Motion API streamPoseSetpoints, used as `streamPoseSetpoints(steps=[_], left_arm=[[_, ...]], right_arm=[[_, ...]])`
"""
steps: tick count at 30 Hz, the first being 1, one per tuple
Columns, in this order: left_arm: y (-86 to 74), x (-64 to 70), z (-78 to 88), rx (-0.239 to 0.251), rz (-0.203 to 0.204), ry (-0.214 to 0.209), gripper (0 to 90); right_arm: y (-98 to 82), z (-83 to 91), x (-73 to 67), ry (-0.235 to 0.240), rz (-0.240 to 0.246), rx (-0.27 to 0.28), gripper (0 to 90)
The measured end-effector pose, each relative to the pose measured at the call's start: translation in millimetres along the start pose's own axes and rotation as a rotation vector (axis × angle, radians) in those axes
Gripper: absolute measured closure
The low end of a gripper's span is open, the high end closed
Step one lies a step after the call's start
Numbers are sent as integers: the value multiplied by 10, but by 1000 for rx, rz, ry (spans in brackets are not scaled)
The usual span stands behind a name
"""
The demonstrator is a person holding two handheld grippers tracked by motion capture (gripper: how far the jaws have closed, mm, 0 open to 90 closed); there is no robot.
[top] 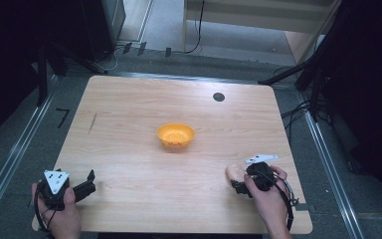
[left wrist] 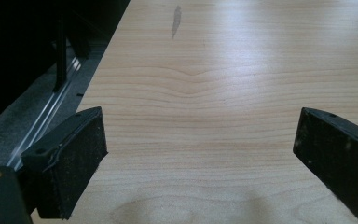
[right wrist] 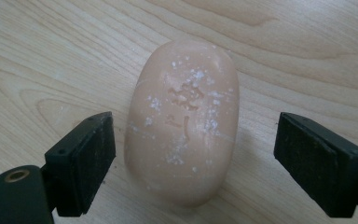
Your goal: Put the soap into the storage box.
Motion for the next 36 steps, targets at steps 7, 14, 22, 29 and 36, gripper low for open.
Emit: streamPoseSetpoints(steps=[7,14,22,29,36], left_arm=[[0,0,0,-1,1,-1,30],[-1,-1,0,-1,2,-1,30],[-2,-3,3,-6,2,-3,30],[-2,-2,1,-5,2,-2,30],[-2,-3,2,-5,5,-3,30]], right_arm=[[10,-76,-21,-4,-13,-7,138],[7,-154,-58,-21,-11,-34,148],[25,-182,-42,-31,-43,-17,246],[30,-174,-59,-32,-17,-18,313],[21,-167,-53,-37,23,-51,321]])
Point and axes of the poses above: each handheld gripper's, and its own axes: z roughly backward along the jaws, y roughly out of its top, x roughly to its right, the point moved 8 cm from there along -z, roughly forward along the jaws, and after that the axes turned 4 degrees about -x, right-handed, at the moved point
